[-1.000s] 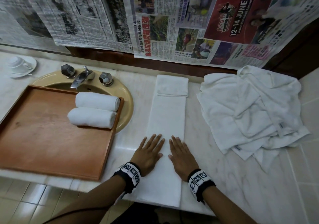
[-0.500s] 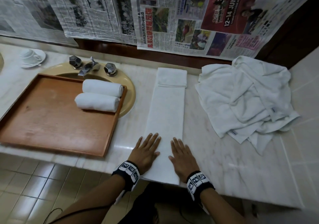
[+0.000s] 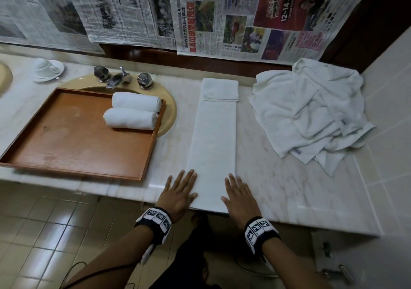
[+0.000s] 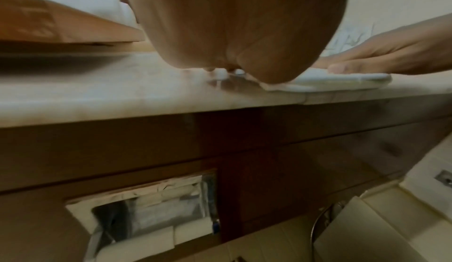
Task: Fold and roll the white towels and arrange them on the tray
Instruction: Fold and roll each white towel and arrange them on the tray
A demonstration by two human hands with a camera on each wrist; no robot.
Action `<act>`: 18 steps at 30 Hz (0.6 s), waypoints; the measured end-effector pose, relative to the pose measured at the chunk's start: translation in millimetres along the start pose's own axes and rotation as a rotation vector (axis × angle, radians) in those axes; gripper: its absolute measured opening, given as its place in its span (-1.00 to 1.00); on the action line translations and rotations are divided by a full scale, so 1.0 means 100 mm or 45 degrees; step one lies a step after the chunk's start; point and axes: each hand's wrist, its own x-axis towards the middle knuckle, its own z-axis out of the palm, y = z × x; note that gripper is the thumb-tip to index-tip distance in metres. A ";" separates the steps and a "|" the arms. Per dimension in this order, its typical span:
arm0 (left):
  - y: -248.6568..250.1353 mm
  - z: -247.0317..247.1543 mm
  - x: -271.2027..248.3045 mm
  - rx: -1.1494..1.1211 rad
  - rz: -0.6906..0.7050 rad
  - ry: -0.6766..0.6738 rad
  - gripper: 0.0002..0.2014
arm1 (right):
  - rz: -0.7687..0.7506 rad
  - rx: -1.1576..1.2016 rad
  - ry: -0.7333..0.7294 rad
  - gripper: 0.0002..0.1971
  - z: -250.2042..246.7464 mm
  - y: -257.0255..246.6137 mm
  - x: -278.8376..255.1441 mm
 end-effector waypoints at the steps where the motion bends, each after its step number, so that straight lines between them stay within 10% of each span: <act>1: -0.05 0.00 -0.04 -0.004 -0.026 -0.007 -0.38 | 0.011 -0.018 0.003 -0.31 -0.02 0.05 -0.03; 18: -0.05 0.16 -0.45 0.014 0.304 0.096 -0.36 | -0.225 -0.009 0.101 -0.45 0.24 0.12 -0.61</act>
